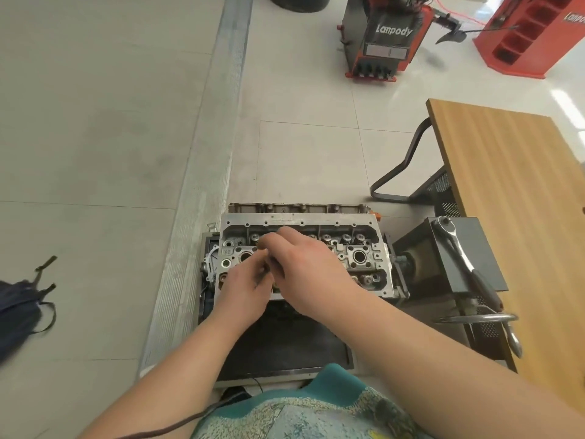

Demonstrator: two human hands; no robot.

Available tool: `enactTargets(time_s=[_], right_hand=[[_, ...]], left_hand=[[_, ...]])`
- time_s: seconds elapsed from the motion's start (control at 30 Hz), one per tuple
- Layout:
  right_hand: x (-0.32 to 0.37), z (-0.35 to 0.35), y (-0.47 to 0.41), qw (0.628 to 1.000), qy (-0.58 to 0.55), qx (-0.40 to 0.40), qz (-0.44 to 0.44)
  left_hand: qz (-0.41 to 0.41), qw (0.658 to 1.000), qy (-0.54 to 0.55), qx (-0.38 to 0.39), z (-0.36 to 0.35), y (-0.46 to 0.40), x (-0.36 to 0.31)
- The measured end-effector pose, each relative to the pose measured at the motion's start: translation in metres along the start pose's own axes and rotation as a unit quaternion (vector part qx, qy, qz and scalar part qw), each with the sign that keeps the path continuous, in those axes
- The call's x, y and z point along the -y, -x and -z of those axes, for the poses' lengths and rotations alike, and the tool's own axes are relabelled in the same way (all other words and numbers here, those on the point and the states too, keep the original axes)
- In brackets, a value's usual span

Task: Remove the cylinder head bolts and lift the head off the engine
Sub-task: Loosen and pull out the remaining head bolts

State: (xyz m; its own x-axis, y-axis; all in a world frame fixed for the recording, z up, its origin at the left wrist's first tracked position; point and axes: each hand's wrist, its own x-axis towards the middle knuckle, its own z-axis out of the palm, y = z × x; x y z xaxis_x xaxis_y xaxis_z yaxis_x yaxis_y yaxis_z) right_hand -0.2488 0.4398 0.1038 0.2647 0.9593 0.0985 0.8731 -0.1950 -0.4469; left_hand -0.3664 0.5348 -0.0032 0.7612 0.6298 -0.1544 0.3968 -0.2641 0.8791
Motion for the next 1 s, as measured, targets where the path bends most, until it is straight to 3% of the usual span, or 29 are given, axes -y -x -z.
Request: enactTargets(time_s=[0.17, 0.3, 0.4, 0.5, 0.57, 0.63, 0.73, 1.0], right_hand=[[-0.017, 0.000, 0.005, 0.989, -0.141, -0.009, -0.041], [-0.078, 0.003, 0.024, 0.970, -0.127, -0.097, -0.182], [-0.162, 0.010, 0.043, 0.935, -0.018, -0.150, -0.320], [-0.251, 0.029, 0.073, 0.870, 0.095, -0.169, -0.453], [-0.300, 0.037, 0.100, 0.821, 0.110, -0.136, -0.544], [-0.335, 0.037, 0.122, 0.793, 0.098, -0.060, -0.598], [-0.359, 0.034, 0.133, 0.801, 0.083, 0.036, -0.592], [-0.386, 0.043, 0.135, 0.836, 0.094, 0.074, -0.535]], left_hand=[[0.017, 0.999, -0.018, -0.046, -0.001, 0.001, 0.001], [0.026, 0.996, 0.024, -0.077, -0.009, 0.002, 0.003], [0.026, 0.995, 0.009, -0.092, -0.017, 0.002, 0.000], [0.043, 0.991, 0.007, -0.123, -0.020, 0.005, -0.006], [0.058, 0.988, 0.013, -0.140, -0.023, 0.006, -0.010], [0.066, 0.986, 0.014, -0.151, -0.025, 0.007, -0.016], [0.076, 0.983, 0.015, -0.169, -0.029, 0.008, -0.021], [0.100, 0.975, 0.007, -0.197, -0.036, 0.011, -0.020]])
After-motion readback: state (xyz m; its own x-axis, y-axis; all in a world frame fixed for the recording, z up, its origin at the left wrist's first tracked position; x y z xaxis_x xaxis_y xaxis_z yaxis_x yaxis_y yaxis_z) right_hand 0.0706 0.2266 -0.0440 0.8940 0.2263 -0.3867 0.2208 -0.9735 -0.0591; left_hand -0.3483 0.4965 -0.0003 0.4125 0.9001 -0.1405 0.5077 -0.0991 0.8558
